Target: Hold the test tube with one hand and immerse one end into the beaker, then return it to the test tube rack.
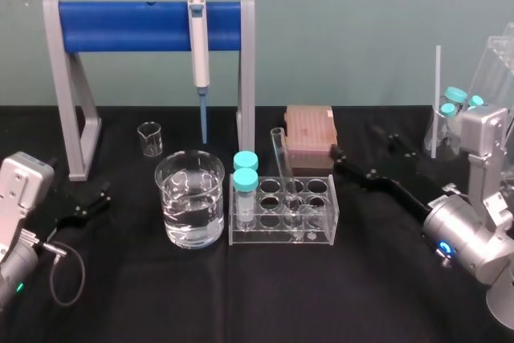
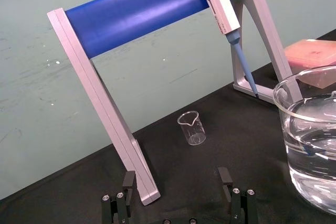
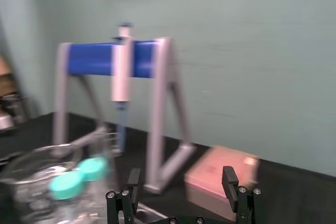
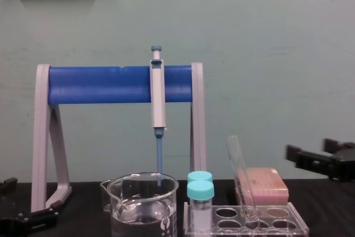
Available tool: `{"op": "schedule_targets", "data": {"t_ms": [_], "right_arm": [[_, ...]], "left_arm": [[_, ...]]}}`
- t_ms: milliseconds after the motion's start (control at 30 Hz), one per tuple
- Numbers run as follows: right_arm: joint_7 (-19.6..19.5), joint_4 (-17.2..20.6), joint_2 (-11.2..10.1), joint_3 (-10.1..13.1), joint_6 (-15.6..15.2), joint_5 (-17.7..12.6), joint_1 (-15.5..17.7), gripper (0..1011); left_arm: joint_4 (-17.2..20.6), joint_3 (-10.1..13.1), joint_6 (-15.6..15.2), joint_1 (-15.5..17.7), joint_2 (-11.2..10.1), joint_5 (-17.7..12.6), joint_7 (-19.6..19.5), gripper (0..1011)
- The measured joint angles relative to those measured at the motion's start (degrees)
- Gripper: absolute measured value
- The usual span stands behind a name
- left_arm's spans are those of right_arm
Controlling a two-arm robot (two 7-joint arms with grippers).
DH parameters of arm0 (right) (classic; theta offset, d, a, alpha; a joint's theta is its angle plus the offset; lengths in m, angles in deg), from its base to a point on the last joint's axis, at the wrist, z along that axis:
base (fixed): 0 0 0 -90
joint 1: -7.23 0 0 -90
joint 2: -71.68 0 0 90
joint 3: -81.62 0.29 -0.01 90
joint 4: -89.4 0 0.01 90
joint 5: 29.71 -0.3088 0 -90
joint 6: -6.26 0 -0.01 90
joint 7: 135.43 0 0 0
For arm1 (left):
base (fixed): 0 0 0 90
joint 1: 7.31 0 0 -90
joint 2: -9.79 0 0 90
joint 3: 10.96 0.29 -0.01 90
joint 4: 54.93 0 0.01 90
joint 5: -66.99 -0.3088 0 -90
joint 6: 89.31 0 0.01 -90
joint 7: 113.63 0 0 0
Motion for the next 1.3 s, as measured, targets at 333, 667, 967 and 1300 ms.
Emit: {"op": "schedule_targets", "data": {"t_ms": [333, 667, 967, 1300], "right_arm": [[-6.43, -1.79, 2.30, 1.51, -3.94, 3.03, 0.68, 1002], [-7.08, -2.44, 2.75, 1.50, -5.11, 3.97, 0.20, 1002], [-7.03, -2.30, 2.66, 1.49, -4.86, 3.79, 0.28, 1002], [-6.91, -2.24, 2.62, 1.49, -4.74, 3.73, 0.32, 1002]], "left_arm": [[0.00, 0.00, 0.00, 0.00, 0.00, 0.00, 0.00, 1000], [0.00, 0.00, 0.00, 0.00, 0.00, 0.00, 0.00, 1000], [0.00, 0.00, 0.00, 0.00, 0.00, 0.00, 0.00, 1000], [0.00, 0.00, 0.00, 0.00, 0.00, 0.00, 0.00, 1000]]}}
